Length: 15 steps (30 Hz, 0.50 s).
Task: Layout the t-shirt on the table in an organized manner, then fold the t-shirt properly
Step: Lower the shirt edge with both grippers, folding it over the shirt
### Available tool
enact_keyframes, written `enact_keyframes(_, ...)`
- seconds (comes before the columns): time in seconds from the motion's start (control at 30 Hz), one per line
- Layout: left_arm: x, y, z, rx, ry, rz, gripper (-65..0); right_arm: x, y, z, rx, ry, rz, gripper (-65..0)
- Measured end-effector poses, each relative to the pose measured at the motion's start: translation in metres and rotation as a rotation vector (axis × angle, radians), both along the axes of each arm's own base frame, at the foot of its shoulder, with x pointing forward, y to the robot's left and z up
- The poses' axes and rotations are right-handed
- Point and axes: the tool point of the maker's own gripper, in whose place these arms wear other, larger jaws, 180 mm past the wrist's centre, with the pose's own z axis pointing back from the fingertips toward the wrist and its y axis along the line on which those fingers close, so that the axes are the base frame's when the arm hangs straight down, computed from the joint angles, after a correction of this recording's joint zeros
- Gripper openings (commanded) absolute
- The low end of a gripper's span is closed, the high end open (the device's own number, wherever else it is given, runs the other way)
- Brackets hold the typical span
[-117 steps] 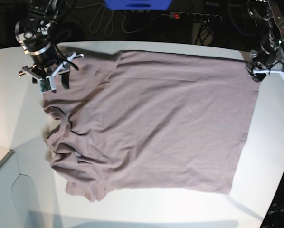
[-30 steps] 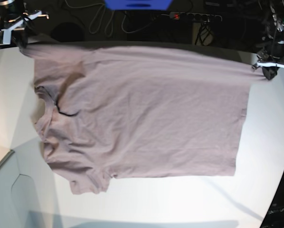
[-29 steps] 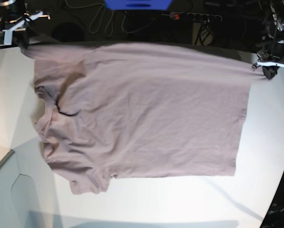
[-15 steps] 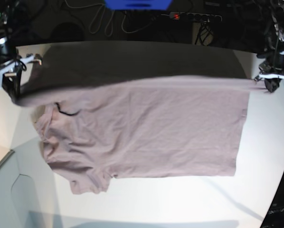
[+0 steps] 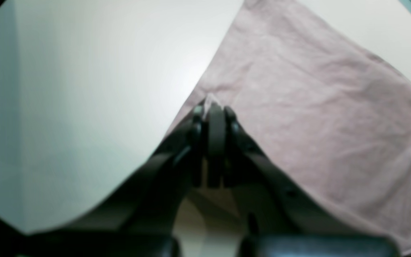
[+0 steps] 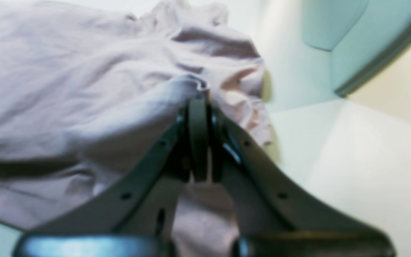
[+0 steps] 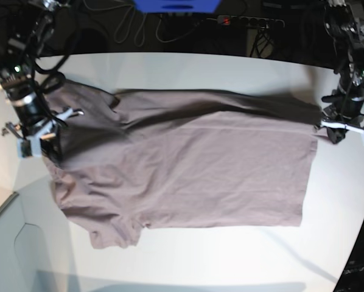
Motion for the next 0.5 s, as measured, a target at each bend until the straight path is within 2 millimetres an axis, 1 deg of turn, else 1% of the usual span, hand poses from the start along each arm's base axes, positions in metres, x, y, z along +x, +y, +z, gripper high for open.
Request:
enact_keyframes(0.17, 0.026, 0.001, 0.004, -0.026, -0.034, 0.008, -65.0, 0.036, -0.007, -0.002, -0.036, 0.001, -0.012, -65.0)
enact_keyframes(0.23, 0.033, 0.002, 0.005, -0.032, -0.044, 0.014, -65.0, 0.048, -0.006, -0.002, -0.02, -0.007, -0.011, -65.0)
enact_keyframes(0.37, 0.04, 0.006, -0.007, -0.057, -0.023, 0.033, -65.0, 0.061, -0.003, -0.011, 0.017, 0.01, -0.008, -65.0)
enact_keyframes(0.5, 0.04, 0.008, -0.021, -0.081, 0.008, 0.05, -65.0, 0.067, 0.001, -0.022, 0.046, 0.037, -0.006, -65.0)
